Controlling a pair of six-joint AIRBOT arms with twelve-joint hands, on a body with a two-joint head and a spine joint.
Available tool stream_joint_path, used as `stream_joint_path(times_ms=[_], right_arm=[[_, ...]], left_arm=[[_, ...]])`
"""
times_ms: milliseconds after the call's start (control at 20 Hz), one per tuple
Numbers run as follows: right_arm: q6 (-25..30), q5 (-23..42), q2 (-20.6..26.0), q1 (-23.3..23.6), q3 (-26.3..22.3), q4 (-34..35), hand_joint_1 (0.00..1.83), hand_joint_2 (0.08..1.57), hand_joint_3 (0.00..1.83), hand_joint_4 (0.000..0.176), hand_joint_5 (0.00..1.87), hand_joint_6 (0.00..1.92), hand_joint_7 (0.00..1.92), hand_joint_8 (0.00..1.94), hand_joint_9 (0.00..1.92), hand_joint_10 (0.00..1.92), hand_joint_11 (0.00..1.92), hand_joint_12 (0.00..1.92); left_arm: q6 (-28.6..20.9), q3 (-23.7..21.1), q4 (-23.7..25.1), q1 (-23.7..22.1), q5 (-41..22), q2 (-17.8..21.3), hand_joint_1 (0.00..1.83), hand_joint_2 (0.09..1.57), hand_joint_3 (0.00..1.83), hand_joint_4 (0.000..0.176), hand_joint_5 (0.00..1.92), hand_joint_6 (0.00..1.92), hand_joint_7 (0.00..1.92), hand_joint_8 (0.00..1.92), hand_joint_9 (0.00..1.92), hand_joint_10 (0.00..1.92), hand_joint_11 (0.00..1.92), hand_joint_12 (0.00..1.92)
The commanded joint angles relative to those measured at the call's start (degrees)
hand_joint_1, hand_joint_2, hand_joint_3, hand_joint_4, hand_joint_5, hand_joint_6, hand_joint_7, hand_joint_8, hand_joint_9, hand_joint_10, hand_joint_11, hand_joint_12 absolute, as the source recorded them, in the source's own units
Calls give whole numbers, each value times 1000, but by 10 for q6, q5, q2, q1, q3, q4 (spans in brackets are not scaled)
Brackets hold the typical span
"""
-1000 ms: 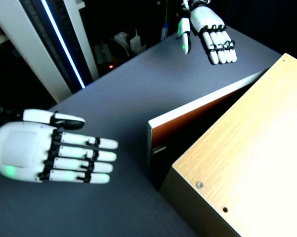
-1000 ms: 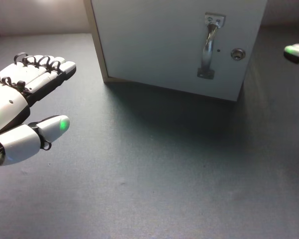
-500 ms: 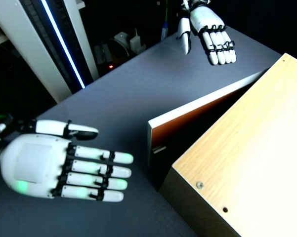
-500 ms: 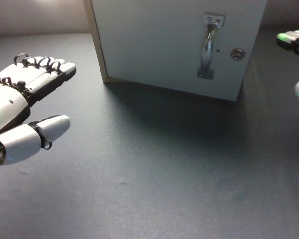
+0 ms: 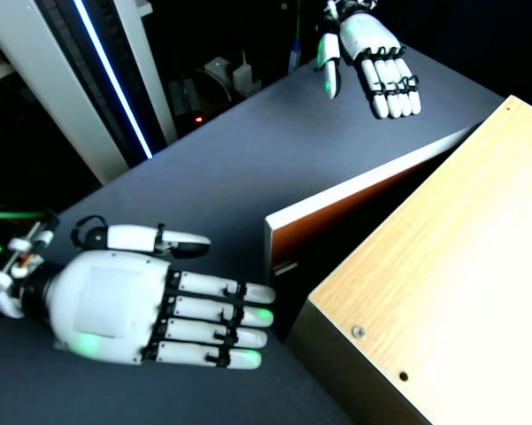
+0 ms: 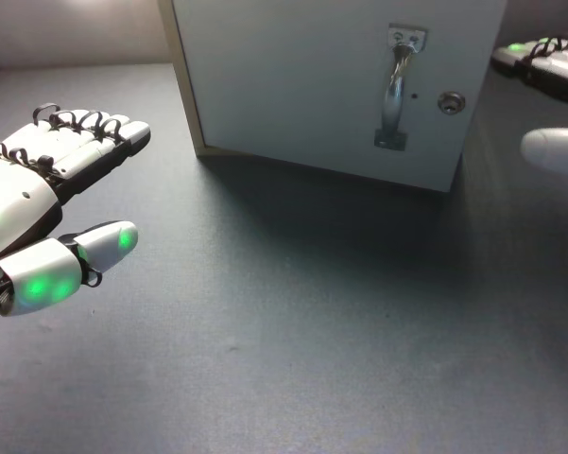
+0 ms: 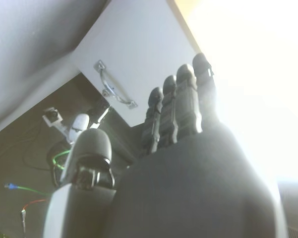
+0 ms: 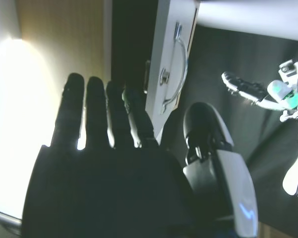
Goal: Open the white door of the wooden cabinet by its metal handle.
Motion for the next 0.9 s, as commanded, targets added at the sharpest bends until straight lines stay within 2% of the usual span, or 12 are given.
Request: stream_joint_path(times_ms=[0,150,200,250,300,350,400,650,800,850], right_arm=[[2,63,0,9,4,16,0,1411,0,0,0,0,0,0,0,0,0,0],[2,61,-4,18,4,2,0,1405,0,0,0,0,0,0,0,0,0,0],[2,61,-4,19,3,-1,0,1398,0,7,0,0,0,0,0,0,0,0],[2,61,-4,20,2,-4,0,1385,0,25,0,0,0,0,0,0,0,0],[2,62,-4,20,-1,-9,0,1374,0,29,0,0,0,0,0,0,0,0],[2,64,-4,20,-3,-12,0,1383,0,25,0,0,0,0,0,0,0,0],[2,69,-4,20,-6,-15,0,1393,0,0,0,0,0,0,0,0,0,0],[2,95,1,20,-30,-17,0,1405,1,0,0,0,0,0,0,0,0,0],[2,114,18,20,-51,-25,11,1515,16,0,0,0,0,0,0,0,0,0],[2,120,21,19,-56,-26,69,1549,10,0,0,0,0,0,0,0,0,0]], left_arm=[[-2,4,-4,-5,-71,-1,0,1498,0,0,102,4,90,8,83,9,23,222],[-3,6,-4,-5,-71,-2,0,1508,4,0,95,1,77,1,70,2,3,221],[-3,6,-4,-5,-71,-3,0,1510,5,0,98,2,82,3,72,3,3,224],[-3,6,-4,-5,-71,-3,0,1505,2,0,97,2,81,2,71,2,5,226],[-4,6,-4,-4,-71,-3,0,1508,0,0,99,0,88,0,82,0,0,272],[-4,6,-4,-4,-72,-3,0,1502,0,0,91,0,77,0,73,0,0,257],[-5,6,-5,-2,-73,-3,0,1500,0,0,92,1,76,1,71,0,0,253],[-11,6,-7,5,-77,-2,4,1515,2,0,83,3,58,3,50,4,8,167],[-12,5,-9,8,-82,-2,0,1511,0,0,82,1,56,1,46,1,3,163],[-13,5,-10,8,-83,-2,0,1511,0,0,79,0,54,0,46,2,4,163]])
